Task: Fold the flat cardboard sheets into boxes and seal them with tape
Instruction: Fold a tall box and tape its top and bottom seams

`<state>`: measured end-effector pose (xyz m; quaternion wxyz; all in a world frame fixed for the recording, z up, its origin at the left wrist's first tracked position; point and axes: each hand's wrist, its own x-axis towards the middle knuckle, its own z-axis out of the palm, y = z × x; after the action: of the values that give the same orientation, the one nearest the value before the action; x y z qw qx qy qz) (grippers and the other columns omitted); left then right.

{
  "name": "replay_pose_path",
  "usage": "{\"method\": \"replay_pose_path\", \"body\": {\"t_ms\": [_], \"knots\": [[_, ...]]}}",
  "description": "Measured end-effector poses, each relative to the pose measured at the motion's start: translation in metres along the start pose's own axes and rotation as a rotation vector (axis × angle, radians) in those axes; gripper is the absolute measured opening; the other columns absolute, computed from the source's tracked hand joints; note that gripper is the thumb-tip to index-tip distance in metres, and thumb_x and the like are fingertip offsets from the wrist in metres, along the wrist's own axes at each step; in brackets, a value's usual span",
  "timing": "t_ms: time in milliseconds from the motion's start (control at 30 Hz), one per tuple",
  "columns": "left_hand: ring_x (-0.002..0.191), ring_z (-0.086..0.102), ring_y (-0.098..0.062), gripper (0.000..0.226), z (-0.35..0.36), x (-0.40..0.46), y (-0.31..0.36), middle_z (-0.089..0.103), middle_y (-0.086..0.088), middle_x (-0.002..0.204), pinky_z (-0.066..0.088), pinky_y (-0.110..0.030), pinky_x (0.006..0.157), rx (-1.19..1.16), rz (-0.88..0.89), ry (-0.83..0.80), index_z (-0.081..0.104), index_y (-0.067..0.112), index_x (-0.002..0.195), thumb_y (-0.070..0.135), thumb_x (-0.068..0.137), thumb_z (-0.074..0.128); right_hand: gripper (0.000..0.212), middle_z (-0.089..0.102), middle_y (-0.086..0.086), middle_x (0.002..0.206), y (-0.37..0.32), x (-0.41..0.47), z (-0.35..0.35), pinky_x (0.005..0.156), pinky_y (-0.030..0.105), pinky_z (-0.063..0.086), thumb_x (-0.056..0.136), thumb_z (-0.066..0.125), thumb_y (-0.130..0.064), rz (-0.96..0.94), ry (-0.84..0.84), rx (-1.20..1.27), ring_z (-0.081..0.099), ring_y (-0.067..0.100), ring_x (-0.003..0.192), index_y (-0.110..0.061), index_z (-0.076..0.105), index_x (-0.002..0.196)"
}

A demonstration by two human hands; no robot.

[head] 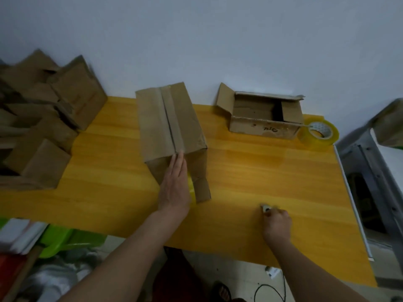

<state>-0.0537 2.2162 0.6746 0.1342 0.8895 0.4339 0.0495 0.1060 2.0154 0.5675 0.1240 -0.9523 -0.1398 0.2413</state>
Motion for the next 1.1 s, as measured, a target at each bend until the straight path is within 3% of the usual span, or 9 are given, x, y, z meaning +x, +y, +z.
{"method": "replay_pose_path", "body": {"t_ms": [200, 333, 433, 533, 633, 733, 867, 967, 1100], "knots": [[0.146, -0.004, -0.007, 0.070, -0.001, -0.005, -0.006, -0.011, 0.013, 0.160, 0.017, -0.023, 0.118, -0.152, -0.037, 0.020, 0.003, 0.013, 0.153, -0.013, 0.096, 0.034, 0.019, 0.044, 0.027, 0.119, -0.023, 0.001, 0.004, 0.084, 0.044, 0.035, 0.092, 0.039, 0.012, 0.042, 0.074, 0.078, 0.041, 0.041, 0.109, 0.006, 0.045, 0.110], [0.134, 0.029, -0.015, 0.050, -0.001, 0.002, -0.014, 0.029, -0.003, 0.148, 0.026, -0.017, 0.107, -0.292, -0.065, 0.212, 0.035, 0.007, 0.146, -0.002, 0.098, 0.042, 0.015, 0.050, 0.021, 0.089, -0.035, 0.002, 0.005, 0.059, 0.039, 0.037, 0.097, 0.051, -0.008, 0.132, -0.001, 0.291, 0.049, 0.033, 0.077, 0.004, 0.046, 0.104], [0.105, 0.052, -0.013, 0.032, -0.002, 0.008, -0.022, 0.049, -0.005, 0.123, 0.045, -0.023, 0.096, -0.736, -0.360, 0.263, 0.056, 0.013, 0.121, 0.003, 0.091, 0.062, 0.014, 0.059, 0.018, 0.085, -0.065, -0.010, 0.002, 0.051, 0.030, 0.034, 0.095, 0.057, -0.016, -0.074, -0.038, 0.372, 0.049, 0.022, 0.065, -0.002, 0.058, 0.093], [0.093, 0.056, -0.015, 0.033, 0.002, 0.021, -0.030, 0.055, 0.001, 0.102, 0.045, -0.026, 0.078, -1.051, -0.699, 0.173, 0.048, 0.017, 0.104, 0.013, 0.084, 0.073, 0.015, 0.053, 0.007, 0.089, -0.109, -0.031, -0.014, 0.053, 0.020, 0.029, 0.093, 0.060, -0.011, -0.402, -0.024, 0.444, 0.043, 0.007, 0.064, -0.020, 0.055, 0.081], [0.093, 0.053, -0.017, 0.032, 0.009, 0.028, -0.035, 0.056, 0.003, 0.101, 0.041, -0.028, 0.076, -1.117, -0.764, -0.024, 0.053, 0.016, 0.110, 0.022, 0.086, 0.072, 0.011, 0.042, 0.000, 0.096, -0.146, -0.050, -0.030, 0.065, 0.012, 0.030, 0.093, 0.057, -0.006, -0.683, 0.068, 0.415, 0.039, 0.004, 0.072, -0.016, 0.060, 0.096], [0.093, 0.060, -0.023, 0.027, 0.011, 0.030, -0.039, 0.062, -0.005, 0.106, 0.052, -0.040, 0.082, -1.268, -0.792, -0.125, 0.058, 0.014, 0.109, 0.016, 0.086, 0.070, 0.019, 0.044, -0.002, 0.106, -0.169, -0.059, -0.040, 0.076, 0.007, 0.031, 0.090, 0.058, 0.000, -0.867, 0.136, 0.325, 0.038, -0.001, 0.085, -0.008, 0.064, 0.107], [0.075, 0.062, -0.018, 0.014, 0.008, 0.032, -0.042, 0.064, -0.005, 0.091, 0.053, -0.032, 0.065, -1.479, -0.809, -0.221, 0.057, 0.014, 0.096, 0.006, 0.088, 0.066, 0.022, 0.058, 0.006, 0.108, -0.190, -0.060, -0.045, 0.077, 0.022, 0.044, 0.088, 0.061, -0.001, -0.934, 0.164, 0.234, 0.058, 0.018, 0.092, -0.007, 0.067, 0.108], [0.082, 0.062, -0.022, 0.011, 0.007, 0.034, -0.045, 0.065, -0.008, 0.095, 0.052, -0.034, 0.070, -1.472, -0.797, -0.257, 0.058, 0.016, 0.094, 0.007, 0.089, 0.064, 0.022, 0.057, 0.009, 0.108, -0.200, -0.061, -0.045, 0.077, 0.038, 0.052, 0.089, 0.059, -0.003, -0.962, 0.144, 0.153, 0.059, 0.025, 0.095, -0.005, 0.067, 0.110], [0.082, 0.061, -0.023, 0.007, 0.005, 0.034, -0.045, 0.064, -0.009, 0.090, 0.052, -0.036, 0.078, -1.457, -0.776, -0.207, 0.061, 0.014, 0.087, 0.009, 0.089, 0.065, 0.020, 0.054, 0.014, 0.101, -0.208, -0.060, -0.042, 0.070, 0.044, 0.049, 0.092, 0.056, -0.003, -1.004, 0.155, 0.042, 0.055, 0.030, 0.093, 0.000, 0.067, 0.108]]}}
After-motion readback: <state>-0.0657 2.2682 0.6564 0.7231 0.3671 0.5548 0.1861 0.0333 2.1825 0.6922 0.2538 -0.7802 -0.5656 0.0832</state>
